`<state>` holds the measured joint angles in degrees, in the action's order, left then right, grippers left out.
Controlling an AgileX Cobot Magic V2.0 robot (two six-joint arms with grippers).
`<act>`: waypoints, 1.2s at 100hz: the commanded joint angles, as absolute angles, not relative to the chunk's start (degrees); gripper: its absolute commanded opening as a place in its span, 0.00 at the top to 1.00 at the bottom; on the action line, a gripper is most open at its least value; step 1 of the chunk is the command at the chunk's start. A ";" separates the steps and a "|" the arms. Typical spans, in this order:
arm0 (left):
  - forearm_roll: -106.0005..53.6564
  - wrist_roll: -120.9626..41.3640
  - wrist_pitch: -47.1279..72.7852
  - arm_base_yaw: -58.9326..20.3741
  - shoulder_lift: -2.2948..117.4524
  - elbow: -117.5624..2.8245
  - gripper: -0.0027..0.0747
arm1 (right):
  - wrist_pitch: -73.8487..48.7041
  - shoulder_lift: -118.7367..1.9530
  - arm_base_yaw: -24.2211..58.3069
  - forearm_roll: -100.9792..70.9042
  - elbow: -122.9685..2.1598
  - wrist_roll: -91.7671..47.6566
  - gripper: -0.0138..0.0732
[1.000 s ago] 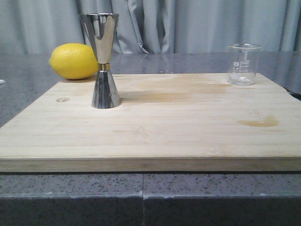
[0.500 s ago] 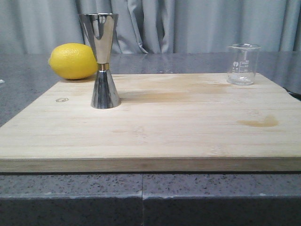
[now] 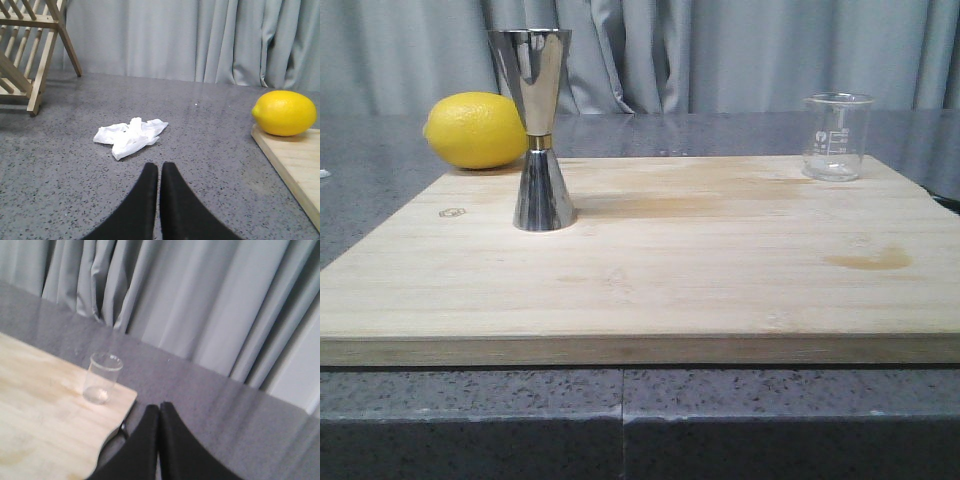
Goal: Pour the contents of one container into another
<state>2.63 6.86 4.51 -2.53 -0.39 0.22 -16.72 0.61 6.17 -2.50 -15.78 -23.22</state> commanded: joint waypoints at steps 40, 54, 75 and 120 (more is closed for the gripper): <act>2.17 6.78 0.00 -2.46 -1.54 1.84 0.99 | 6.99 1.59 -1.50 -2.50 -1.39 -13.78 0.92; 2.17 6.78 0.00 -2.46 -1.54 1.84 0.99 | 7.52 1.68 -2.39 -2.50 1.26 -12.10 0.92; 2.17 6.78 0.00 -2.46 -1.54 1.84 0.99 | 5.40 1.68 -3.12 -2.50 1.26 -12.10 0.92; 2.17 6.78 0.00 -2.46 -1.54 1.84 0.99 | 2.34 1.68 -5.19 -2.50 1.26 -8.25 0.92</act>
